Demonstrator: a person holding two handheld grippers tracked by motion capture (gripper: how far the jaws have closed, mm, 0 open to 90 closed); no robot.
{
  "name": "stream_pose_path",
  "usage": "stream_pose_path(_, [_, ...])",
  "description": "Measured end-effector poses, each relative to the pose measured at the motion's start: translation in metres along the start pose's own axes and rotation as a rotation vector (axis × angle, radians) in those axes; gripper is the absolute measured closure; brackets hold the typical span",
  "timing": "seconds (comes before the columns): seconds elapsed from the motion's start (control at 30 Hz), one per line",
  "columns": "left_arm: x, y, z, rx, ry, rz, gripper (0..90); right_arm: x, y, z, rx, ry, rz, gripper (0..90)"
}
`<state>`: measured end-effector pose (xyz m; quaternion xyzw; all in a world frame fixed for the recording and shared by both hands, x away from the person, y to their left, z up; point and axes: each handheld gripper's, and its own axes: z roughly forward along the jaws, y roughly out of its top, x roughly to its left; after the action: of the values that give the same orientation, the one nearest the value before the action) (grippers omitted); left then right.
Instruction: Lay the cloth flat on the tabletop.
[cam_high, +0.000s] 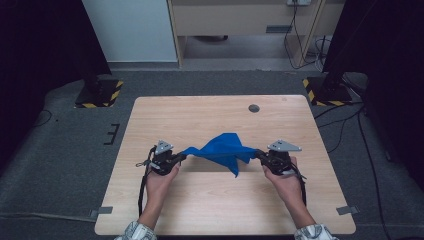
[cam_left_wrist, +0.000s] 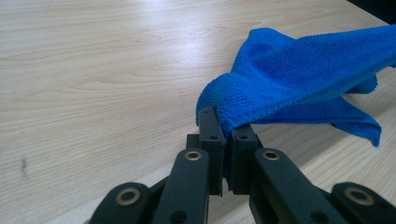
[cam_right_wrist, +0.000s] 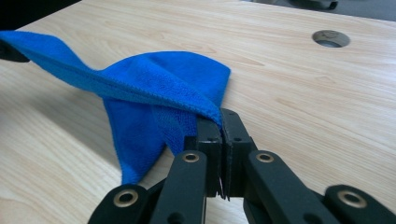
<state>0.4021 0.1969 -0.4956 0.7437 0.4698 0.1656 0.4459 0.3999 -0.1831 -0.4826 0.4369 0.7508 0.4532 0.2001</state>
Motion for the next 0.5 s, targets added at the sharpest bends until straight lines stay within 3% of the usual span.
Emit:
stream_pose_path(0.13, [-0.001, 0.004, 0.002, -0.011, 0.004, 0.019, 83.8, -0.005, 0.001, -0.002, 0.005, -0.001, 0.003, 88.5])
stream_pose_path(0.33, [0.002, 0.007, 0.006, -0.044, -0.005, -0.019, 85.8, -0.012, 0.003, -0.006, 0.001, -0.003, 0.01, 88.8])
stream_pose_path(0.5, [-0.002, 0.012, 0.009, -0.056, -0.012, -0.011, 87.9, -0.016, 0.004, -0.01, -0.005, -0.005, 0.019, 88.8])
